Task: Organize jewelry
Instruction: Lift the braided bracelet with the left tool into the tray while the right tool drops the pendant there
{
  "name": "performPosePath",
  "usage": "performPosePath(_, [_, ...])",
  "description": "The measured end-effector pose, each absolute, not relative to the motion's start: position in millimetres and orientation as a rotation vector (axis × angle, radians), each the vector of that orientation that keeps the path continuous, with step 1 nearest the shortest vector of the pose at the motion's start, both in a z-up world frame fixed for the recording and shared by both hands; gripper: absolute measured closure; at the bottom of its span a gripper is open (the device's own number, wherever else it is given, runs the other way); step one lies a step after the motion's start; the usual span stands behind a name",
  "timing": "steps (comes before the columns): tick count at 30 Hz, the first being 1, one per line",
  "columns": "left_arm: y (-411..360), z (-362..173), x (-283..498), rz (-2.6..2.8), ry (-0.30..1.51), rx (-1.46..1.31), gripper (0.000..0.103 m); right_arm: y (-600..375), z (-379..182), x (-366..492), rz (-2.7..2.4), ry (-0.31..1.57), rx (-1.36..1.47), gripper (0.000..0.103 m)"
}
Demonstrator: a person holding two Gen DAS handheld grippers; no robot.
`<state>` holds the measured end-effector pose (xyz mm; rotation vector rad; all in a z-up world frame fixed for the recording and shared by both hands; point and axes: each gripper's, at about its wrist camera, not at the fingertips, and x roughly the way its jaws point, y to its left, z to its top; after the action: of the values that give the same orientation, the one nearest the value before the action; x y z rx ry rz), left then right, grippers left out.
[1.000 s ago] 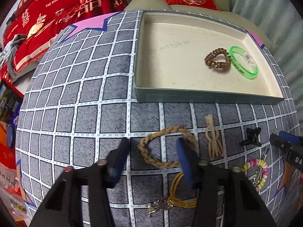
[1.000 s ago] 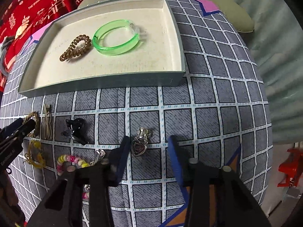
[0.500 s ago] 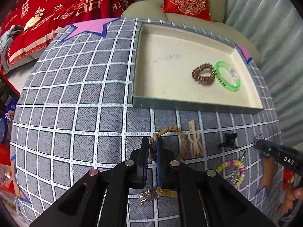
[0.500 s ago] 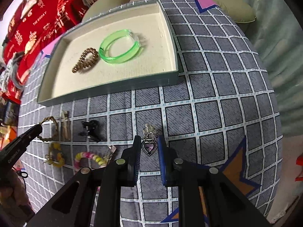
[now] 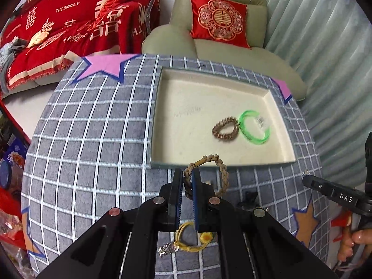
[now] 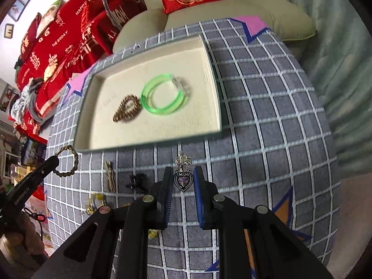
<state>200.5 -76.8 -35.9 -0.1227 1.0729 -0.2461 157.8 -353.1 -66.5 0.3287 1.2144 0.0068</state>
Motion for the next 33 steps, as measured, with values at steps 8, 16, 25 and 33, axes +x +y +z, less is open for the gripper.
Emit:
performPosePath(8, [-91, -25, 227, -0.245, 1.04, -0.115, 0.085, -363, -55, 194, 0.031, 1.181, 0.327, 0.084])
performPosePath(16, [-107, -28, 257, -0.231, 1.026, -0.1, 0.085, -365, -58, 234, 0.067, 1.175, 0.318, 0.084])
performPosePath(25, [-114, -48, 295, -0.166, 1.045, -0.105, 0.085, -362, -73, 284, 0.094, 1.174, 0.3, 0.084])
performPosePath(33, [-129, -67, 323, -0.128, 1.065, -0.064, 0.085, -363, -94, 319, 0.074, 1.192, 0.283, 0.084])
